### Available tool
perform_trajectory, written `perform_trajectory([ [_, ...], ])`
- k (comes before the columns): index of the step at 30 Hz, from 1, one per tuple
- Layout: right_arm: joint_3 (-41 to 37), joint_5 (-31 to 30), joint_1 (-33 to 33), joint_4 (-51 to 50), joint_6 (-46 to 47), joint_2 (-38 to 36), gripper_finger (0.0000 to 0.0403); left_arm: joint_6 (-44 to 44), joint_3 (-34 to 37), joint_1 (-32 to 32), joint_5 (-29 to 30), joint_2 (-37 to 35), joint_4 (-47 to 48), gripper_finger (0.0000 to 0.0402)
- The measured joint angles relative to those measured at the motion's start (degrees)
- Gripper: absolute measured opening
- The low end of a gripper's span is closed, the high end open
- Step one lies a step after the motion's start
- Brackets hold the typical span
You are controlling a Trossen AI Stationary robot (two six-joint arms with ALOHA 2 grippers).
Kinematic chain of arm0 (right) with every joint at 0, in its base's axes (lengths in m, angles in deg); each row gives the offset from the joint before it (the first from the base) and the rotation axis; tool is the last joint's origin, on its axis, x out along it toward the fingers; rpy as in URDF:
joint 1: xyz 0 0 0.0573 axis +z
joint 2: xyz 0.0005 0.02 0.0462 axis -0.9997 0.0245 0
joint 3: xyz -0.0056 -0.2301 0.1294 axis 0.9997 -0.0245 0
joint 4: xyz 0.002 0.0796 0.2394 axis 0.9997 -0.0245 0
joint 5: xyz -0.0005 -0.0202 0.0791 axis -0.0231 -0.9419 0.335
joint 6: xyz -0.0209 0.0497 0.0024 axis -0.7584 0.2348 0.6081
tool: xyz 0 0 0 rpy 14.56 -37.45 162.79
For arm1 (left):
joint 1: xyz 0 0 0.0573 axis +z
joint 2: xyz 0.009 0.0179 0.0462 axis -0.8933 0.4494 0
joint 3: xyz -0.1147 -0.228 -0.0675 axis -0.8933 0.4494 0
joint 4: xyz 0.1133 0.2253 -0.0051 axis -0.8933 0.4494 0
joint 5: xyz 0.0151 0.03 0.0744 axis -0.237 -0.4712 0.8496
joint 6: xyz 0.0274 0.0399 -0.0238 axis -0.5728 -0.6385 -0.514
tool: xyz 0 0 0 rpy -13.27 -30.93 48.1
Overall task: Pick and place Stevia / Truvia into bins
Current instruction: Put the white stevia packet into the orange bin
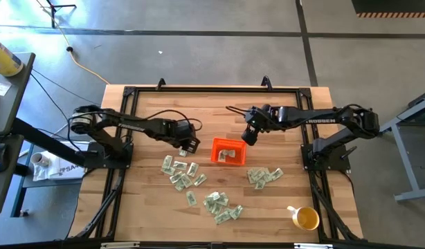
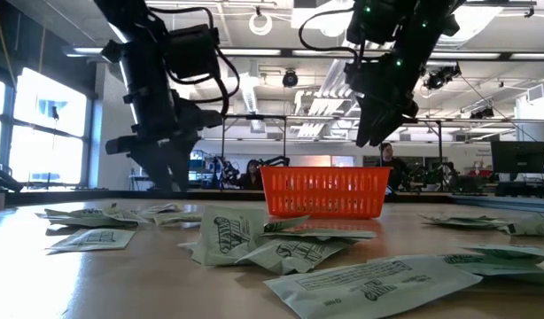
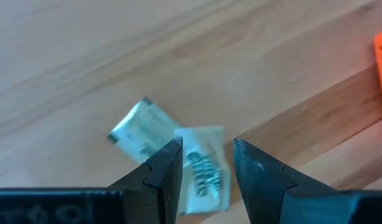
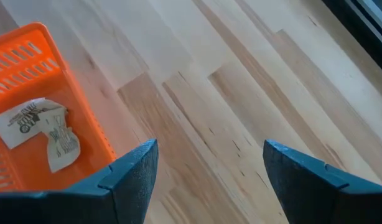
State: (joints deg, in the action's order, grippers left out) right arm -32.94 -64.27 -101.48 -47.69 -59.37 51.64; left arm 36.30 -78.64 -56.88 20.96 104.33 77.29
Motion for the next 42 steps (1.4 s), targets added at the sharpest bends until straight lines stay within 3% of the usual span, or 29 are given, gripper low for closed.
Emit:
perform_trajectory([
  [14, 0.00, 1.03, -1.63, -0.48, -2.78, 0.00, 0.0281, 1.29, -0.72, -0.09, -1.39, 2.69, 2.12, 0.0175],
  [22, 0.00, 1.40, -3.70, -0.75, -3.80, 0.01, 0.0281, -0.11, -0.97, -0.09, 2.79, 5.16, 1.44, 0.0175],
  [28, -0.02, 1.27, -3.23, -0.38, -3.55, 0.00, 0.0281, -1.70, -1.05, -0.13, 2.67, 6.94, 1.37, 0.0171],
  [32, -0.02, 1.03, -2.41, 0.00, -1.94, -0.04, 0.0281, -1.73, -1.68, -0.09, 2.99, 6.40, 3.31, 0.0144],
  [42, -0.07, -2.27, -1.45, 3.11, 0.54, -1.84, 0.0281, -7.50, -7.70, -0.07, 4.47, 6.75, 10.57, 0.0024],
])
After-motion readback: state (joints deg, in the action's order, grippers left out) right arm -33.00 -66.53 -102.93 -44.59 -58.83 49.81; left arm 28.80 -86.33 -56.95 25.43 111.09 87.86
